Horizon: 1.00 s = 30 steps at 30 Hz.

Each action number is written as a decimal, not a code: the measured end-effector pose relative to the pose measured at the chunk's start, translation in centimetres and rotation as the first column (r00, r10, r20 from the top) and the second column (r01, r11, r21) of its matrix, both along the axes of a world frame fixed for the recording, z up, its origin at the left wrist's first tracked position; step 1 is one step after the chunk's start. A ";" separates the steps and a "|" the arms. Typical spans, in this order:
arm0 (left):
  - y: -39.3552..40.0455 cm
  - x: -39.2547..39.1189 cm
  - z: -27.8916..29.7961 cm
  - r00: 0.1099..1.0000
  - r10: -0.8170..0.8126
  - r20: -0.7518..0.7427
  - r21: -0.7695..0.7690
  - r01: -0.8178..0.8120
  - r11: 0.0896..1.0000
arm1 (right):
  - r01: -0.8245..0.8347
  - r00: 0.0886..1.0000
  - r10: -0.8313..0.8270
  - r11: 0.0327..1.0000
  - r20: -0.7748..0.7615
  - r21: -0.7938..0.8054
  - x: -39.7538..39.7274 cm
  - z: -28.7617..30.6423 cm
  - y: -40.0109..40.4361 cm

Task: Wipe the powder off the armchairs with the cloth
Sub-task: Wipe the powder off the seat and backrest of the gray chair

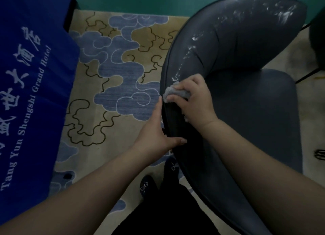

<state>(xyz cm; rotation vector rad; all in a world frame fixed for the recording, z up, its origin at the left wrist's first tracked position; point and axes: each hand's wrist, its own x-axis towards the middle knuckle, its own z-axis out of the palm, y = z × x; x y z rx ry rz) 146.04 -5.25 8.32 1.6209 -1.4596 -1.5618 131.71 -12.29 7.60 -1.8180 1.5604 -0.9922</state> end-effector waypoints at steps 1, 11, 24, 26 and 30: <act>-0.3 0.1 0.0 1.000 0.005 0.002 -0.005 -0.005 1.000 | 0.014 1.000 -0.014 1.000 0.000 0.003 0.0 -0.1 -0.6; -4.1 1.0 0.4 0.999 -0.037 0.003 0.031 0.037 0.999 | -0.029 0.998 0.025 0.997 -0.054 -0.074 0.0 -0.4 -2.3; -5.4 0.9 0.4 0.999 -0.034 -0.019 0.049 0.035 0.998 | -0.001 0.995 -0.015 0.989 -0.103 -0.147 0.7 -0.2 -6.6; -6.1 1.0 0.3 0.999 -0.028 -0.029 0.072 0.030 0.997 | 0.071 0.995 -0.079 0.990 -0.060 -0.125 0.8 -0.2 -6.9; -8.2 1.3 0.3 0.999 -0.047 -0.024 0.080 0.049 0.996 | 0.076 0.997 -0.076 0.996 -0.005 -0.036 0.0 -0.5 -1.3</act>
